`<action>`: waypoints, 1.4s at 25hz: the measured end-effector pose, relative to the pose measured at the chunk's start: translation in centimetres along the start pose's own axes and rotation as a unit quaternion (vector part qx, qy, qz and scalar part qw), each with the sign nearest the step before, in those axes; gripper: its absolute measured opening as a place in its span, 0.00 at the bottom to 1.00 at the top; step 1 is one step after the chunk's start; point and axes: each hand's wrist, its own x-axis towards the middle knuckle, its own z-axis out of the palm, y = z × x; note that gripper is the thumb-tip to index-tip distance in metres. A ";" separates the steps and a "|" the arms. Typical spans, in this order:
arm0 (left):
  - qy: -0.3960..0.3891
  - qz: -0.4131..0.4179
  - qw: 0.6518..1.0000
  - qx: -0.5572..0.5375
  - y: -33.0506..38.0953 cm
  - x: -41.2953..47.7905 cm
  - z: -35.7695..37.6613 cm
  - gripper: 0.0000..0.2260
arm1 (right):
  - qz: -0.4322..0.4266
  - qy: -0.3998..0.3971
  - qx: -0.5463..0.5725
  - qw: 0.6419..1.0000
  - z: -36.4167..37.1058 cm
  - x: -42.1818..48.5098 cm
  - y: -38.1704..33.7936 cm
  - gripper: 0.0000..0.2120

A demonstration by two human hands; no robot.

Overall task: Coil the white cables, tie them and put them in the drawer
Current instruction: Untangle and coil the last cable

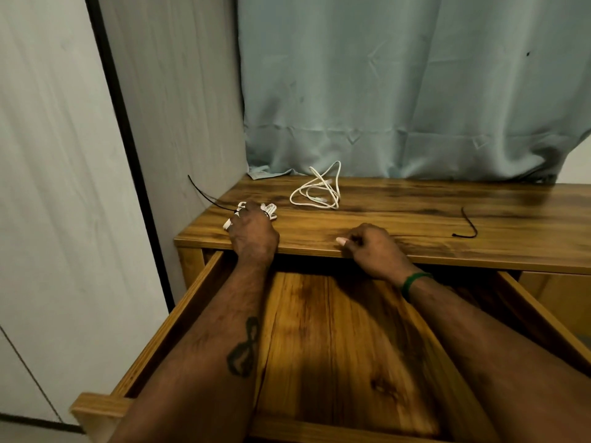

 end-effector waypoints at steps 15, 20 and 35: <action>-0.055 0.217 0.973 0.050 3.5 -0.9 1.9 0.18 | 0.095 -0.038 -0.162 0.982 4.2 11.1 -2.7 0.27; -0.080 0.215 0.973 0.013 3.6 -1.3 1.5 0.23 | 0.021 0.085 -0.115 0.989 3.2 8.9 -1.7 0.11; -0.081 0.275 0.919 -0.270 3.5 -0.9 0.4 0.08 | -0.096 0.148 0.077 0.981 -3.0 -0.5 4.9 0.02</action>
